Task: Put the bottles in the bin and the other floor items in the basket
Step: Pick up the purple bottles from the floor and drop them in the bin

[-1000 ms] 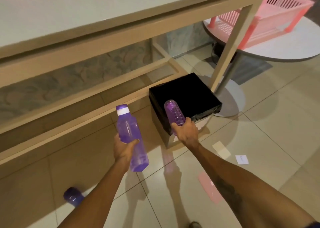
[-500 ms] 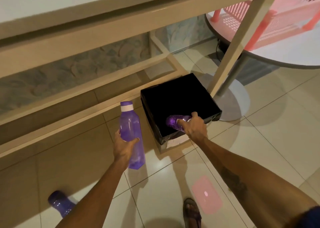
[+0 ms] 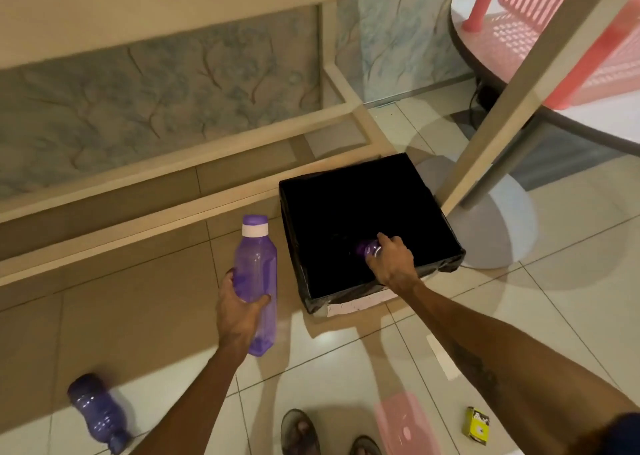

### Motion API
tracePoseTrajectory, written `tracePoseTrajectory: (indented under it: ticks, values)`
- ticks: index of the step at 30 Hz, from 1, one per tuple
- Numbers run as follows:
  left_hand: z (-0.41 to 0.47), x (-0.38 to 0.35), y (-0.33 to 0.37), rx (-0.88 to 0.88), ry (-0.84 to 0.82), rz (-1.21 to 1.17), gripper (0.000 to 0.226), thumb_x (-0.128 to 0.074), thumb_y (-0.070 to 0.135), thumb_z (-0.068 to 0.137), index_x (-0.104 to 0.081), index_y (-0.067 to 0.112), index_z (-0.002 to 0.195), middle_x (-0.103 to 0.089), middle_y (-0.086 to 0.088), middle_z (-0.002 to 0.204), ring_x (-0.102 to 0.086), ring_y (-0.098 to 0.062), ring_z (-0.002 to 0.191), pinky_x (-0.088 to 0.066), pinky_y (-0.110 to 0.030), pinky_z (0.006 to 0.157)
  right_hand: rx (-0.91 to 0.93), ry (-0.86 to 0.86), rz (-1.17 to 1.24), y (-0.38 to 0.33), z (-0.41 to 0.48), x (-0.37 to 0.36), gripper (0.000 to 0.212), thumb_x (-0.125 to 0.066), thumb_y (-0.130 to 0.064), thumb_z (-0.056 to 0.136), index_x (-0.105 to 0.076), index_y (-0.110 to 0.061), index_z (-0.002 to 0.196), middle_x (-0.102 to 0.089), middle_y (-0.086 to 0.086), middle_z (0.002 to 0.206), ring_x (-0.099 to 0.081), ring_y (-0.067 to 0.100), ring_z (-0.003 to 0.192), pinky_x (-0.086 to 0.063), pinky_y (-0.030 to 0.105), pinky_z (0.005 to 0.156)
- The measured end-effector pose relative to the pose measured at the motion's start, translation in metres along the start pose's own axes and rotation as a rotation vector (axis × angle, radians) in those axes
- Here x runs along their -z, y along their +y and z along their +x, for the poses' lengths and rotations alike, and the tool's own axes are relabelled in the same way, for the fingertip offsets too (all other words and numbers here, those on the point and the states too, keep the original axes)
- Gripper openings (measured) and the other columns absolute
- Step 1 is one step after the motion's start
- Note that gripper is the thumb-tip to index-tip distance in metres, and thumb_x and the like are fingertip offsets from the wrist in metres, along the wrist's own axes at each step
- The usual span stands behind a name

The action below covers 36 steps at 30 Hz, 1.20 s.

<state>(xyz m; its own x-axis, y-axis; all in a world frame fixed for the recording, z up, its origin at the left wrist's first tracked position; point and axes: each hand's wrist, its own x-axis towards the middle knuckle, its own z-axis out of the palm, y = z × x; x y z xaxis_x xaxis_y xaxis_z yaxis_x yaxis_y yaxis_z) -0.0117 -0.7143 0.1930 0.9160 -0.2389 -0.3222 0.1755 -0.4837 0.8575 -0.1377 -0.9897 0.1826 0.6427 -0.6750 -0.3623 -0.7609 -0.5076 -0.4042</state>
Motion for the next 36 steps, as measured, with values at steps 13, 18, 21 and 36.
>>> tracePoseTrajectory:
  ticks: [13, 18, 21, 36]
  values:
    - [0.06, -0.028, -0.072, -0.072, 0.009, 0.106, 0.078, -0.086, 0.001, 0.067, -0.047, 0.014, 0.134, -0.059, 0.0, 0.117, -0.057, -0.023, 0.105, -0.051, -0.034, 0.09, 0.015, -0.111, -0.305, 0.015, 0.096, -0.102, 0.045, -0.06, -0.041, 0.096, -0.062, -0.006, 0.123, -0.062, 0.015, 0.12, -0.061, 0.031, 0.11, -0.052, 0.037, 0.091]
    - [0.089, -0.024, -0.09, -0.086, 0.015, 0.112, 0.077, -0.086, -0.001, 0.067, -0.049, 0.015, 0.132, -0.061, -0.002, 0.116, -0.059, -0.023, 0.104, -0.053, -0.036, 0.09, 0.077, -0.18, -0.359, 0.008, 0.124, -0.132, 0.043, -0.049, -0.032, 0.101, -0.052, -0.012, 0.139, -0.056, 0.012, 0.135, -0.051, 0.031, 0.126, -0.044, 0.039, 0.102]
    - [0.104, -0.024, -0.102, -0.081, 0.005, 0.097, 0.079, -0.087, 0.0, 0.066, -0.048, 0.016, 0.133, -0.061, -0.003, 0.119, -0.06, -0.024, 0.106, -0.053, -0.032, 0.086, 0.083, -0.164, -0.352, 0.002, 0.14, -0.149, 0.039, -0.052, -0.022, 0.1, -0.053, -0.01, 0.137, -0.057, 0.015, 0.134, -0.052, 0.032, 0.126, -0.044, 0.04, 0.102]
    - [0.071, 0.005, -0.034, -0.118, 0.018, 0.041, 0.079, -0.086, 0.003, 0.068, -0.046, 0.022, 0.133, -0.06, 0.002, 0.117, -0.059, -0.019, 0.102, -0.052, -0.025, 0.08, -0.001, -0.02, -0.034, -0.007, 0.087, -0.064, 0.037, -0.058, -0.021, 0.096, -0.058, -0.01, 0.132, -0.06, 0.021, 0.126, -0.055, 0.041, 0.116, -0.048, 0.044, 0.092]
